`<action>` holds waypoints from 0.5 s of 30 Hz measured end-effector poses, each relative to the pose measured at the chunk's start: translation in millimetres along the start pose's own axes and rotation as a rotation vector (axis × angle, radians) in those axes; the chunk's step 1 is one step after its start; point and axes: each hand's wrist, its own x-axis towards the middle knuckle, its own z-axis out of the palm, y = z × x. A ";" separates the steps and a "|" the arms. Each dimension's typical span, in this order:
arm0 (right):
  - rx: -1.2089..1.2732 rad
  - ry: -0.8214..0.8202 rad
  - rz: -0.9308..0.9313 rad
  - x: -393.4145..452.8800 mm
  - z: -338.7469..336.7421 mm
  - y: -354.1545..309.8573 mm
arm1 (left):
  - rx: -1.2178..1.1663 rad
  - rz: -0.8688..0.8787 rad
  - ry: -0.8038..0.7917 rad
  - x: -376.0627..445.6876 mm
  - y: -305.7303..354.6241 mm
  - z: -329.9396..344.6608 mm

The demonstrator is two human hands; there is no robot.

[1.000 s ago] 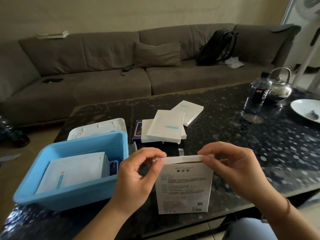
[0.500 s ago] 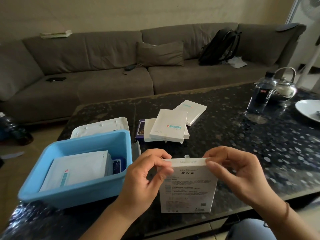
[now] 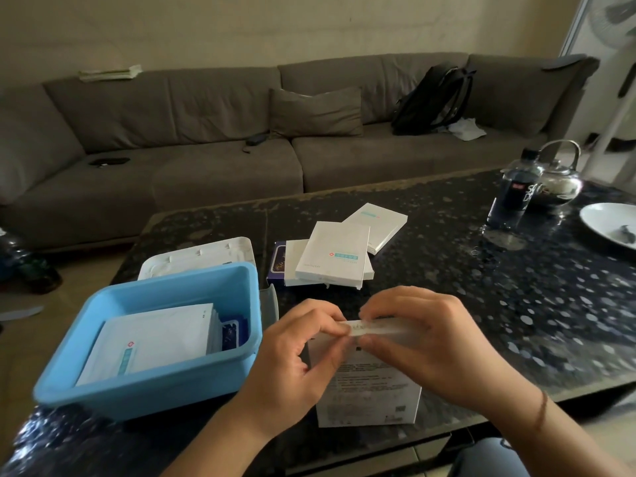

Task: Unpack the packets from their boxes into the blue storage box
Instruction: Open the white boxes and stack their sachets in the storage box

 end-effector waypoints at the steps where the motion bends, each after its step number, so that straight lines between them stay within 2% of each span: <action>1: 0.020 0.020 -0.021 0.2 3.5 -0.2 | 0.000 -0.001 0.002 -0.4 0.0 -0.2; 4: -0.010 0.096 -0.163 -5.7 12.5 5.2 | -0.009 -0.011 0.001 -3.3 -1.8 -0.3; 9: -0.403 0.046 -0.522 -18.7 6.0 21.8 | -0.066 -0.060 0.008 -6.5 -2.3 5.5; 13: -0.509 0.082 -0.636 -20.0 5.1 31.3 | -0.172 -0.147 0.091 -9.8 -0.8 13.9; 15: -0.526 0.081 -0.623 -22.1 8.5 40.6 | -0.164 -0.150 0.166 -7.2 -2.6 20.8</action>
